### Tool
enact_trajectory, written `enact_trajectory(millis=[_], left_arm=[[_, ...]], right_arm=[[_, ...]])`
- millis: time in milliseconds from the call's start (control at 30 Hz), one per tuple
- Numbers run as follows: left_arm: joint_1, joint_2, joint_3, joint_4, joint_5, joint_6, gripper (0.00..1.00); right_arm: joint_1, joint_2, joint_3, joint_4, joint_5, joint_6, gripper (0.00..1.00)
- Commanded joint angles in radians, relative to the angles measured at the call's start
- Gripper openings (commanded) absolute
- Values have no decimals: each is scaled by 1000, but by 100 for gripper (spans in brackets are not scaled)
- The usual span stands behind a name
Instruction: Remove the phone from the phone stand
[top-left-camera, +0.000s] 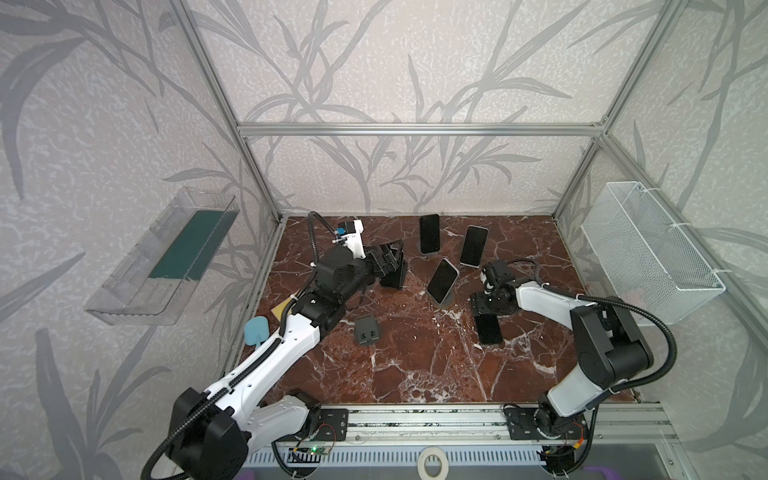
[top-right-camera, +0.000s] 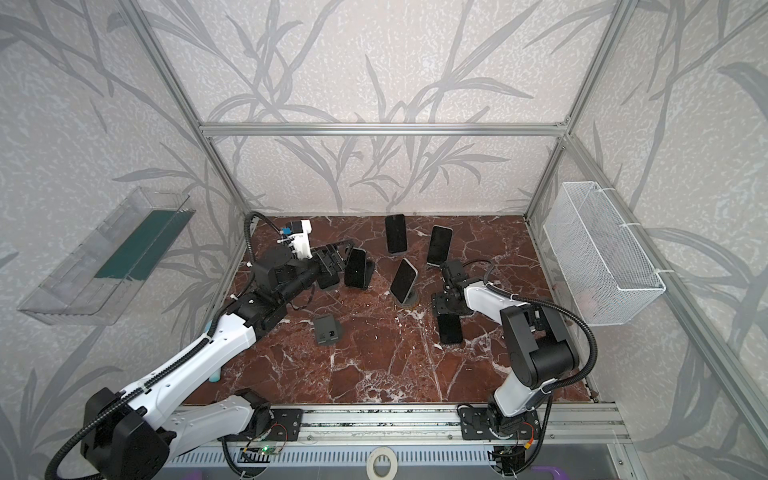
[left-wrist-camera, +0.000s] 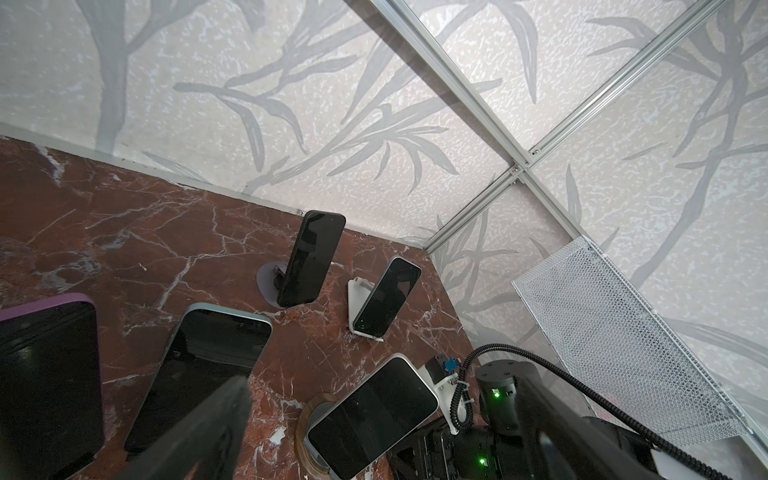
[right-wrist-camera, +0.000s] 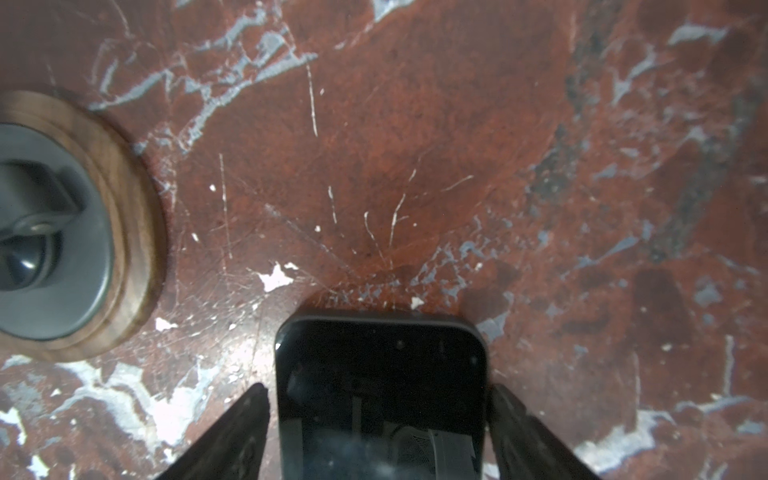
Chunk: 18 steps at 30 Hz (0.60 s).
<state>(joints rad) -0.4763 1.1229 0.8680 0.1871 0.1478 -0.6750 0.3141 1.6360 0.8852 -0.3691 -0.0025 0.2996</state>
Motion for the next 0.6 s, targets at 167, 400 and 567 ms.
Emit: enact_trajectory(millis=[167, 400, 567], left_arm=[[5, -24, -4, -15, -50, 49, 99], [10, -45, -1, -24, -67, 52, 99], [11, -87, -19, -39, -167, 48, 99]], right_arm=[[3, -141, 16, -52, 30, 35, 85], [5, -319, 72, -152, 58, 66, 85], [29, -500, 65, -188, 51, 110, 82]])
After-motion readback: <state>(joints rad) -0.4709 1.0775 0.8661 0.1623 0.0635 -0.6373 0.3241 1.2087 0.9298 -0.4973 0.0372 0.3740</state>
